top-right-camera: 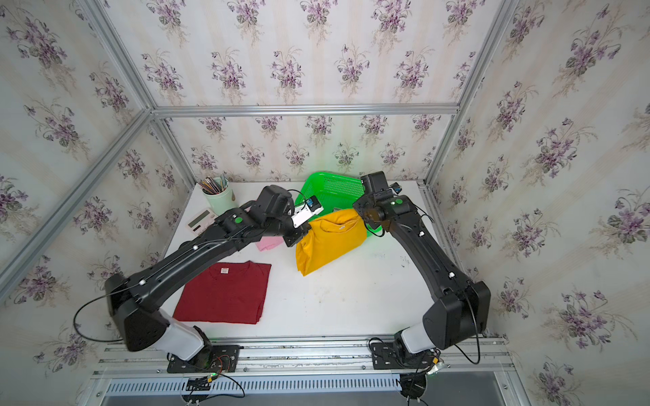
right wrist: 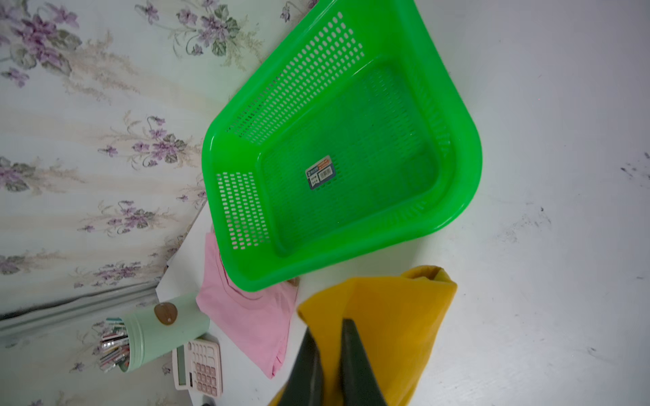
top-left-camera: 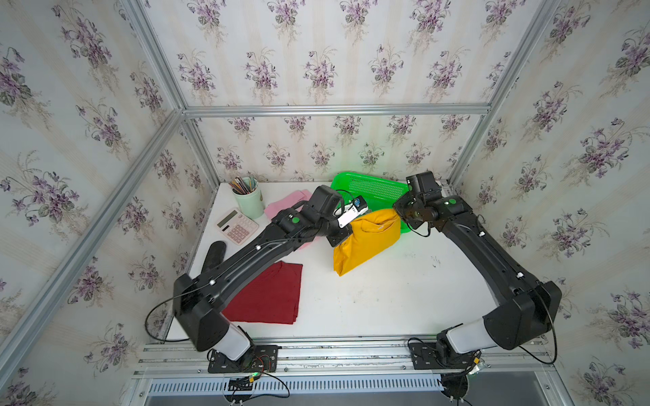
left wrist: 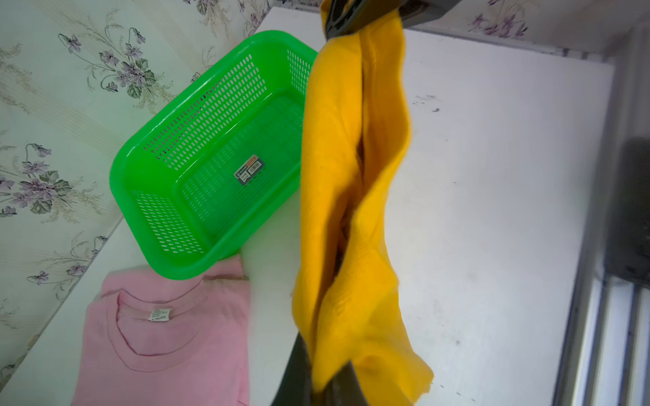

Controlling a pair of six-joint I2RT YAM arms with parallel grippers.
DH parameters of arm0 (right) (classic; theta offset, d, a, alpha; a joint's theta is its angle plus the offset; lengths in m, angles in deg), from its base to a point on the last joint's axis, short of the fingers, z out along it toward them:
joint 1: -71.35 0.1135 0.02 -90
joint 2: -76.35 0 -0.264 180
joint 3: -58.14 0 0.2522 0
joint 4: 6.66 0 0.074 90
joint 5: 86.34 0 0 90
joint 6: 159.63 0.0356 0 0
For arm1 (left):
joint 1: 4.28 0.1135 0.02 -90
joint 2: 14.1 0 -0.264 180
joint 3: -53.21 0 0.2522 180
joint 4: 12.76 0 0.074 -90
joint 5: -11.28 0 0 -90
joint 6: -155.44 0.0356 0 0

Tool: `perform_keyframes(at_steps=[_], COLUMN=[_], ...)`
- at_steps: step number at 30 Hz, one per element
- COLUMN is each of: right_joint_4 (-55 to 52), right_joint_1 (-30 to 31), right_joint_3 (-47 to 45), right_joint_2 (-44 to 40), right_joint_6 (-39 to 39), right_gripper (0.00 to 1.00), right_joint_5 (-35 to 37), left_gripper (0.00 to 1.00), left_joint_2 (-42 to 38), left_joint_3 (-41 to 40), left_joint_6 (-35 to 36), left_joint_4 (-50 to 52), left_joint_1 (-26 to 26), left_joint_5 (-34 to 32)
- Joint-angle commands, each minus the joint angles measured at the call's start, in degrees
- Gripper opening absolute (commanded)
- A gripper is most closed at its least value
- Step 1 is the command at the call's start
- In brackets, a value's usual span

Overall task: Put the folded t-shirts into the basket
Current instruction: Place the T-shirt in the bin, then move the bin to the center of the board.

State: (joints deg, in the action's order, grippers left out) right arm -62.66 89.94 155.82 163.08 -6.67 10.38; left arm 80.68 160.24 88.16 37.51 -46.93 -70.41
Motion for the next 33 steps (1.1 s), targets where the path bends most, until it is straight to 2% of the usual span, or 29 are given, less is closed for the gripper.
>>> perform_keyframes(at_steps=[1, 4, 8, 12, 16, 22, 28, 33], right_joint_4=[2.91, 3.44, 3.09, 1.90, 1.81, 2.75, 1.55, 0.84], right_joint_1=[-2.78, -4.53, -5.59, -6.67, -8.42, -10.28, -11.55, -12.12], right_joint_3=[1.18, 1.18, 0.67, 0.13, -3.44, -12.26, -20.63, -25.77], right_joint_2=[2.67, 5.97, 11.39, 15.99, 17.15, 12.88, 4.68, 1.41], right_joint_6=[0.97, 2.03, 3.08, 1.82, -0.20, -3.82, -6.71, -7.81], right_gripper=[0.00, 0.00, 0.00, 0.00, 0.00, 0.00, 0.00, 0.00], right_joint_5=[0.58, 2.03, 3.81, 4.07, 3.90, 4.85, 7.84, 6.66], left_gripper=[0.00, 0.00, 0.00, 0.00, 0.00, 0.00, 0.00, 0.00], left_joint_2=[9.48, 20.14, 34.27, 42.25, 42.67, 36.05, 35.01, 36.58], left_joint_3=[8.67, 18.20, 29.91, 33.82, 30.26, 19.97, 18.12, 17.00], left_joint_6=[4.74, 4.76, 6.09, 4.47, 1.96, 0.10, -1.07, -2.10], left_joint_4=[-3.41, -3.37, -1.37, -0.47, -0.19, -1.47, 2.94, 5.47], left_joint_1=[2.96, 5.58, 6.34, 6.53, 6.22, 4.38, 1.83, -0.17], left_joint_5=[1.28, 3.17, 3.76, 5.88, 8.44, 15.72, 18.67, 20.07])
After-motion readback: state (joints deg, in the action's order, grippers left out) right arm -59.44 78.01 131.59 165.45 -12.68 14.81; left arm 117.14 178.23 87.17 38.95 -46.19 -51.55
